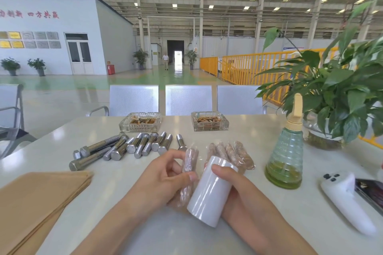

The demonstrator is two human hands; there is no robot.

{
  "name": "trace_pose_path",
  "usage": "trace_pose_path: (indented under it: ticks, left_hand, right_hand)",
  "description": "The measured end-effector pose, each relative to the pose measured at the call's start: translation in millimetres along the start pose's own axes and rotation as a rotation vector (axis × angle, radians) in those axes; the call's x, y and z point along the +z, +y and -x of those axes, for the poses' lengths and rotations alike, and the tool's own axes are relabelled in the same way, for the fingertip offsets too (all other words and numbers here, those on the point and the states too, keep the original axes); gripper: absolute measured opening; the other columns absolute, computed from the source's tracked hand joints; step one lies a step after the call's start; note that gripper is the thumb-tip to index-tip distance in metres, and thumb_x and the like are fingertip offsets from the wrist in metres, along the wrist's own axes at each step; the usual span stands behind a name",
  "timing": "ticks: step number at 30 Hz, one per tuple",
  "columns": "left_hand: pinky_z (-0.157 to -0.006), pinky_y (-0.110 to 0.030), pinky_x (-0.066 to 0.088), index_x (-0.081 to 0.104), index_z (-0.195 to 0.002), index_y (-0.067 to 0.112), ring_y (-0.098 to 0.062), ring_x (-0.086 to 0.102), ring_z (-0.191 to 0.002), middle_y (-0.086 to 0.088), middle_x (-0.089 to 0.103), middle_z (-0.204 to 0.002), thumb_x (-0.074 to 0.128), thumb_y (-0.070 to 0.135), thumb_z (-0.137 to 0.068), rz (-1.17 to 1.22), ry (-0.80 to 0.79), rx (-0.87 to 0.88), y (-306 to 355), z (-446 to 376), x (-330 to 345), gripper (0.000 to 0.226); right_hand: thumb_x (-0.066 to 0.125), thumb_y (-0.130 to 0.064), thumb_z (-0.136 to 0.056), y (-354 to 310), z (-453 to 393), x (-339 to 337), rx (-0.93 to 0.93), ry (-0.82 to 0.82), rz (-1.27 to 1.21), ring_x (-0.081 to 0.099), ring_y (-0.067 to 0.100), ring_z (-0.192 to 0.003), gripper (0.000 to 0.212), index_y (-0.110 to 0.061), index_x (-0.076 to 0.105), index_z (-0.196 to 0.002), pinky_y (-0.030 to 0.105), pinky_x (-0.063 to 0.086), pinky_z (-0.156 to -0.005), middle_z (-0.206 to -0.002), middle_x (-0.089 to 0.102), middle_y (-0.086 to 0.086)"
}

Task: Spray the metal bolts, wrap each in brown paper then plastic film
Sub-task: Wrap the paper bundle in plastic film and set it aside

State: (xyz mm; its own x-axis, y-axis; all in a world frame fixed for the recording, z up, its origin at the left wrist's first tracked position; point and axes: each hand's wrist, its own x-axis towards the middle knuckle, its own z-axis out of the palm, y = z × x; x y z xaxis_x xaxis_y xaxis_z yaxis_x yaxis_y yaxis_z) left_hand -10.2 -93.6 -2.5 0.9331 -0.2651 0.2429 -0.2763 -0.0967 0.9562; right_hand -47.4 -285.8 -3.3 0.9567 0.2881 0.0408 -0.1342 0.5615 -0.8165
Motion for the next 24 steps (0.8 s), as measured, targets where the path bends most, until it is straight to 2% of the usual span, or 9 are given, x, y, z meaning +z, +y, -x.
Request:
trace_pose_path:
  ticks: [1, 3, 7, 10, 12, 15, 19, 23, 24]
  left_hand:
    - [-0.050, -0.026, 0.036, 0.068, -0.102, 0.018, -0.020, 0.045, -0.063, -0.001, 0.050, -0.073, 0.082, 0.015, -0.086, -0.007, -0.019, 0.001, 0, 0, 1, 0.022]
    - [-0.054, -0.030, 0.034, 0.066, -0.094, 0.014, -0.019, 0.041, -0.066, -0.006, 0.047, -0.075, 0.075, 0.034, -0.087, -0.115, -0.061, 0.041, -3, 2, 0, 0.023]
    - [-0.078, -0.044, 0.054, 0.064, -0.104, 0.017, -0.016, 0.068, -0.080, -0.008, 0.070, -0.090, 0.060, 0.031, -0.102, -0.253, -0.028, 0.110, -6, 3, 3, 0.014]
    - [-0.064, -0.025, 0.046, 0.056, -0.096, 0.034, -0.004, 0.052, -0.062, 0.000, 0.061, -0.073, 0.057, 0.031, -0.103, -0.454, 0.046, 0.234, -9, 1, 4, 0.008]
    - [-0.057, -0.018, 0.039, 0.049, -0.093, 0.045, -0.008, 0.050, -0.059, 0.007, 0.057, -0.067, 0.055, 0.033, -0.104, -0.529, 0.052, 0.289, -9, 1, 8, 0.017]
    - [-0.059, -0.016, 0.041, 0.047, -0.098, 0.045, -0.009, 0.058, -0.065, 0.008, 0.063, -0.072, 0.050, 0.037, -0.105, -0.515, 0.064, 0.274, -9, 1, 12, 0.011]
    - [-0.060, -0.014, 0.042, 0.046, -0.110, 0.041, -0.006, 0.063, -0.070, 0.012, 0.067, -0.077, 0.047, 0.042, -0.106, -0.483, 0.064, 0.250, -13, 0, 11, 0.005]
    - [-0.064, -0.013, 0.044, 0.054, -0.110, 0.041, -0.001, 0.060, -0.067, 0.011, 0.068, -0.078, 0.048, 0.040, -0.106, -0.336, 0.042, 0.197, -13, 2, 10, 0.007]
    - [-0.066, -0.015, 0.045, 0.058, -0.108, 0.038, -0.003, 0.059, -0.069, 0.009, 0.067, -0.077, 0.050, 0.040, -0.106, -0.278, 0.032, 0.180, -12, 2, 9, 0.008]
  right_hand:
    - [0.078, -0.022, -0.083, 2, 2, 1, 0.004, -0.046, 0.019, 0.064, 0.038, -0.123, 0.041, -0.003, 0.073, -0.119, 0.047, 0.057, -0.097, -0.130, 0.066, 0.026]
    - [0.080, -0.023, -0.080, 4, 0, -1, 0.020, -0.049, 0.017, 0.067, 0.036, -0.119, 0.037, -0.005, 0.077, -0.112, 0.045, 0.059, -0.092, -0.125, 0.069, 0.026]
    - [0.082, -0.012, -0.066, 1, -9, -9, 0.059, 0.063, -0.071, 0.075, 0.038, -0.092, 0.041, 0.006, 0.078, -0.103, 0.042, 0.062, -0.072, -0.101, 0.074, 0.024]
    - [0.080, -0.019, -0.075, 0, -5, -6, 0.061, 0.014, -0.110, 0.073, 0.038, -0.102, 0.044, 0.006, 0.075, -0.111, 0.044, 0.060, -0.082, -0.110, 0.072, 0.024]
    - [0.074, -0.027, -0.087, 1, -1, -5, 0.054, -0.065, -0.069, 0.065, 0.035, -0.123, 0.044, -0.002, 0.073, -0.122, 0.047, 0.052, -0.103, -0.130, 0.067, 0.022]
    - [0.065, -0.031, -0.096, 4, 1, -5, 0.034, -0.097, -0.049, 0.057, 0.033, -0.134, 0.042, -0.009, 0.068, -0.132, 0.050, 0.037, -0.118, -0.141, 0.061, 0.020]
    - [0.069, -0.031, -0.091, 4, -2, -4, 0.050, -0.102, -0.074, 0.061, 0.032, -0.129, 0.042, -0.009, 0.072, -0.127, 0.047, 0.045, -0.112, -0.135, 0.066, 0.019]
    - [0.093, -0.028, -0.067, 5, -7, -6, 0.064, -0.095, -0.102, 0.067, 0.037, -0.118, 0.062, 0.000, 0.074, -0.119, 0.045, 0.056, -0.094, -0.124, 0.069, 0.022]
    - [0.092, -0.029, -0.071, 4, -6, -5, 0.062, -0.117, -0.100, 0.066, 0.037, -0.119, 0.061, 0.000, 0.073, -0.121, 0.046, 0.055, -0.096, -0.126, 0.068, 0.022]
